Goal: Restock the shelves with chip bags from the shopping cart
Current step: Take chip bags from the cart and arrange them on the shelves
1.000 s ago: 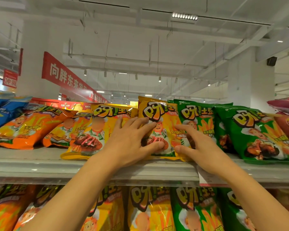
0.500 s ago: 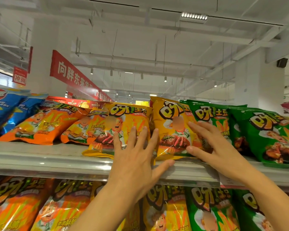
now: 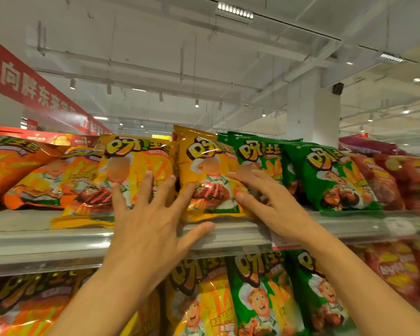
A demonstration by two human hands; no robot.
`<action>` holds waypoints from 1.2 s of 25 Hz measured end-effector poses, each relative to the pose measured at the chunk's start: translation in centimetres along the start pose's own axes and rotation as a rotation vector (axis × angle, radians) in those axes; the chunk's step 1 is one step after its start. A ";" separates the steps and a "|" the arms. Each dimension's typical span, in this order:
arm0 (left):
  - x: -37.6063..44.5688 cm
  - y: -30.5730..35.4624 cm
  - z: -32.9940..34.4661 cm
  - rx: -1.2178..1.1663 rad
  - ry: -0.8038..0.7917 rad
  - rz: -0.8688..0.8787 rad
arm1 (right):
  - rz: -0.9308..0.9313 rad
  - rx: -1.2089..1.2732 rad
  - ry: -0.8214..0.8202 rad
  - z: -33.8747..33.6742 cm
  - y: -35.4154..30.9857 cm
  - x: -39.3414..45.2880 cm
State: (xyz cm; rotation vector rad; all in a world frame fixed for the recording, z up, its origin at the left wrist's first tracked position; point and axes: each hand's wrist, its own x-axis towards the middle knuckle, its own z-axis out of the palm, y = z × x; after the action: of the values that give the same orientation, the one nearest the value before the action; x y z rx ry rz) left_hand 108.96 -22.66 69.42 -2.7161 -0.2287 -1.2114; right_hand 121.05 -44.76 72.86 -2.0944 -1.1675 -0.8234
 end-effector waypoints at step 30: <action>-31.9 55.4 30.8 -0.828 -1.140 0.408 | 1.597 0.295 -0.220 -2.9 22.6 -76.5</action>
State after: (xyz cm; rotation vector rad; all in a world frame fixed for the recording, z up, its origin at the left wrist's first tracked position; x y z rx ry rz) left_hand 121.40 -72.71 20.70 -3.4952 0.8419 0.5926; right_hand 107.97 -95.62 12.74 -2.0501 0.4655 0.3311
